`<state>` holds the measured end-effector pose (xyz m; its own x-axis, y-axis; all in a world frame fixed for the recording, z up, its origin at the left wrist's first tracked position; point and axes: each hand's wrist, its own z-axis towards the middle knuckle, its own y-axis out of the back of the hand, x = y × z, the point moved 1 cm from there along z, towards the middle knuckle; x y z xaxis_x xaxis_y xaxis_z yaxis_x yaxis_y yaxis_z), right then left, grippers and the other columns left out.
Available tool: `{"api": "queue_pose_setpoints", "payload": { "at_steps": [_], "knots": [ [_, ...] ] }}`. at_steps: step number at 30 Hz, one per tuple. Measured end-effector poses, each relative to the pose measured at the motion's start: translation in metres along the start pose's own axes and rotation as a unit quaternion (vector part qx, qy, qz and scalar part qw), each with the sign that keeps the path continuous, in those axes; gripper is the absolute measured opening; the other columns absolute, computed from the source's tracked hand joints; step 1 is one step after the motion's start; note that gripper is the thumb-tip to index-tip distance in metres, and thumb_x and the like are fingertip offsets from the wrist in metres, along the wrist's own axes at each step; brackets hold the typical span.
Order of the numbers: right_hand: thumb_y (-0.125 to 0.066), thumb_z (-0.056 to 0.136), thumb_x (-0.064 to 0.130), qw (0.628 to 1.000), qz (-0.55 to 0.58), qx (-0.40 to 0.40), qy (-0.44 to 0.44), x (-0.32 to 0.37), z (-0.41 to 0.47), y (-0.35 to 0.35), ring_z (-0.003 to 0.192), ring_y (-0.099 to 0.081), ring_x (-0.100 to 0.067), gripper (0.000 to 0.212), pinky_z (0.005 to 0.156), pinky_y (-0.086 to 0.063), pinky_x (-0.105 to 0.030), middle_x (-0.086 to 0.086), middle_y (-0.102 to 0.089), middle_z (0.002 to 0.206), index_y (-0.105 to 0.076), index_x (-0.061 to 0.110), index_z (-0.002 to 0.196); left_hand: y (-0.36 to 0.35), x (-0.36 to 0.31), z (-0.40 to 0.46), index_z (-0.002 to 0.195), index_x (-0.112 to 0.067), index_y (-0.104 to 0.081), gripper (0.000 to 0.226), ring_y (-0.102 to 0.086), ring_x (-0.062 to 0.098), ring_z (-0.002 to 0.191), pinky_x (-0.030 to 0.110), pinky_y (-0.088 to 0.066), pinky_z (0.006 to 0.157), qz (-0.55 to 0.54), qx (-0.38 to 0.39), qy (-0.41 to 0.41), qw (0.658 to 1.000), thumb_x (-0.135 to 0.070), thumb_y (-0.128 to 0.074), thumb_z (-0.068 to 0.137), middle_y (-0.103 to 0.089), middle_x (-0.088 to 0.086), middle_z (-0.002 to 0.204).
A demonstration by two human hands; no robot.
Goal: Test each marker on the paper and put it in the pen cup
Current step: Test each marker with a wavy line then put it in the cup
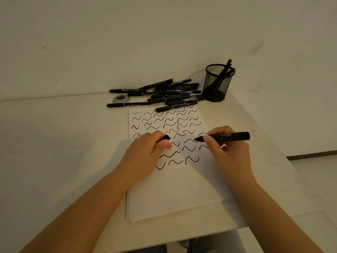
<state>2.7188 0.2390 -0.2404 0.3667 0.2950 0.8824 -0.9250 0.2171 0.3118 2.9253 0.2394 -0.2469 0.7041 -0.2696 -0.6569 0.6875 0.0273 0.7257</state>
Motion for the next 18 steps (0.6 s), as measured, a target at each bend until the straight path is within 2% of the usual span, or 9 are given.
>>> {"api": "queue_pose_setpoints", "payload": {
  "at_steps": [2,4,7,11,14,18],
  "knots": [
    [-0.066,0.081,0.011,0.999,0.038,-0.011,-0.006,0.003,0.002,0.000,0.059,-0.055,-0.002,0.025,0.053,-0.044,-0.015,0.021,-0.063,0.072,-0.059,0.034,0.075,0.000,0.000,-0.001,0.095,-0.026,-0.057,0.016,-0.055,0.008,0.090,0.029,-0.045,0.077,0.008,-0.001,-0.004,1.000,-0.033,-0.042,0.093,-0.067,-0.013,0.093],
    [-0.064,0.081,0.009,0.996,0.085,-0.015,-0.025,0.008,0.006,0.000,0.056,-0.053,-0.003,0.024,0.052,-0.043,-0.015,0.016,-0.063,0.067,-0.060,0.032,0.075,0.001,0.000,-0.002,0.097,-0.027,-0.058,0.018,-0.055,0.008,0.086,0.029,-0.046,0.075,0.018,-0.008,-0.002,1.000,-0.038,-0.045,0.090,-0.065,-0.007,0.093],
    [-0.057,0.087,0.014,0.981,0.182,0.001,-0.069,0.017,0.014,-0.003,0.048,-0.049,-0.005,0.015,0.045,-0.040,-0.017,0.008,-0.057,0.054,-0.063,0.024,0.077,0.002,-0.001,-0.002,0.098,-0.029,-0.059,0.018,-0.052,0.004,0.084,0.024,-0.045,0.073,0.023,-0.018,-0.005,1.000,-0.040,-0.048,0.088,-0.063,-0.011,0.091],
    [-0.045,0.094,0.019,0.934,0.326,0.043,-0.142,0.022,0.022,-0.015,0.045,-0.048,-0.012,0.024,0.040,-0.038,-0.021,0.000,-0.057,0.052,-0.063,0.011,0.079,0.004,-0.001,-0.002,0.100,-0.030,-0.059,0.020,-0.050,-0.004,0.085,0.017,-0.042,0.074,0.023,-0.026,-0.013,0.999,-0.041,-0.049,0.087,-0.056,-0.021,0.088],
    [-0.044,0.094,0.016,0.926,0.334,0.061,-0.165,0.018,0.018,-0.021,0.045,-0.048,-0.015,0.021,0.040,-0.039,-0.021,-0.002,-0.057,0.050,-0.057,0.010,0.077,0.004,-0.001,-0.003,0.101,-0.030,-0.059,0.024,-0.049,-0.007,0.087,0.016,-0.042,0.073,0.023,-0.029,-0.018,0.999,-0.045,-0.048,0.085,-0.051,-0.028,0.085],
    [-0.047,0.091,0.017,0.939,0.307,0.072,-0.137,0.014,0.013,-0.021,0.044,-0.052,-0.014,0.020,0.041,-0.041,-0.021,-0.002,-0.060,0.051,-0.053,0.015,0.073,0.003,-0.003,-0.004,0.101,-0.030,-0.059,0.018,-0.050,-0.006,0.086,0.014,-0.040,0.071,0.027,-0.029,-0.032,0.999,-0.039,-0.052,0.088,-0.052,-0.029,0.083]
  ]
}}
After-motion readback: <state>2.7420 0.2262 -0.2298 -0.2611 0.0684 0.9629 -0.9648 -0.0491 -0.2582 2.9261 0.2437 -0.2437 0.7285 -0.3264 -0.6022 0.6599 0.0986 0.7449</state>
